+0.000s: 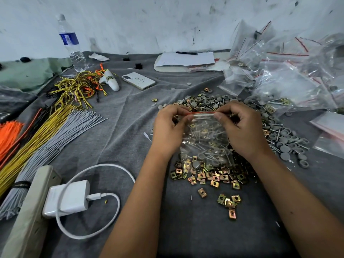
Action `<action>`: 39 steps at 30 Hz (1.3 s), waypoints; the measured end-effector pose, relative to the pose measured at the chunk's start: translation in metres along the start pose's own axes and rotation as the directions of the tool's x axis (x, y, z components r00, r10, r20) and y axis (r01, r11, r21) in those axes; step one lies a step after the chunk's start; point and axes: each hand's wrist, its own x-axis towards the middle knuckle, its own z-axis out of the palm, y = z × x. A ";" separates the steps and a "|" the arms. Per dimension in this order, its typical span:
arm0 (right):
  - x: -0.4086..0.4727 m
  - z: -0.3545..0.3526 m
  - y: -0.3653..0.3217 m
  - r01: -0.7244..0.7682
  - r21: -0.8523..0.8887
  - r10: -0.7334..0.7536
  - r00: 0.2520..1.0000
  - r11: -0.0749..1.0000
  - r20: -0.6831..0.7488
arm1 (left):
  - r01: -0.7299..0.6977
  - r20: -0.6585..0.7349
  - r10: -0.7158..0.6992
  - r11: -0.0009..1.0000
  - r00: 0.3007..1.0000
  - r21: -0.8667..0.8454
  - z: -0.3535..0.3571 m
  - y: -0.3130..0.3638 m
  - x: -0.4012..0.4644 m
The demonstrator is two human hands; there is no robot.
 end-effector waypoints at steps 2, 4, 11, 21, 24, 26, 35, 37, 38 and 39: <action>0.000 0.000 0.001 -0.006 0.007 0.006 1.000 1.000 -0.004 | -0.011 0.000 0.011 1.000 1.000 -0.008 -0.001 -0.001 0.001; 0.000 0.001 0.001 -0.003 0.006 0.003 1.000 1.000 -0.007 | -0.026 -0.008 0.026 1.000 1.000 -0.008 -0.002 -0.001 0.001; 0.000 0.002 0.000 -0.031 0.032 0.032 0.999 0.999 -0.033 | 0.122 -0.076 -0.145 0.961 0.987 -0.248 -0.002 -0.007 0.001; -0.001 -0.001 -0.002 -0.131 0.196 0.144 0.988 0.972 -0.054 | 0.092 -0.059 -0.125 0.916 0.990 -0.392 -0.005 -0.011 0.002; 0.000 -0.002 -0.002 -0.175 0.279 0.196 0.979 0.944 -0.049 | 0.104 -0.067 -0.149 0.888 0.987 -0.447 -0.006 -0.011 0.002; 0.001 -0.003 -0.001 -0.169 0.308 0.197 0.978 0.936 -0.062 | 0.106 -0.054 -0.152 0.866 0.987 -0.489 -0.005 -0.009 0.002; 0.001 -0.002 -0.002 -0.187 0.506 0.233 0.972 0.842 -0.030 | 0.131 -0.028 -0.188 0.777 0.982 -0.616 0.004 0.002 -0.001; 0.000 0.002 -0.001 -0.250 0.513 0.258 0.964 0.821 0.056 | 0.124 -0.070 -0.218 0.757 0.973 -0.641 0.006 0.004 -0.001; 0.000 0.004 0.000 -0.263 0.491 0.259 0.963 0.830 0.078 | 0.116 -0.106 -0.234 0.766 0.967 -0.632 0.007 0.005 -0.003; 0.000 0.005 0.002 -0.257 0.459 0.253 0.965 0.851 0.072 | 0.095 -0.163 -0.227 0.813 0.960 -0.575 0.007 0.004 -0.004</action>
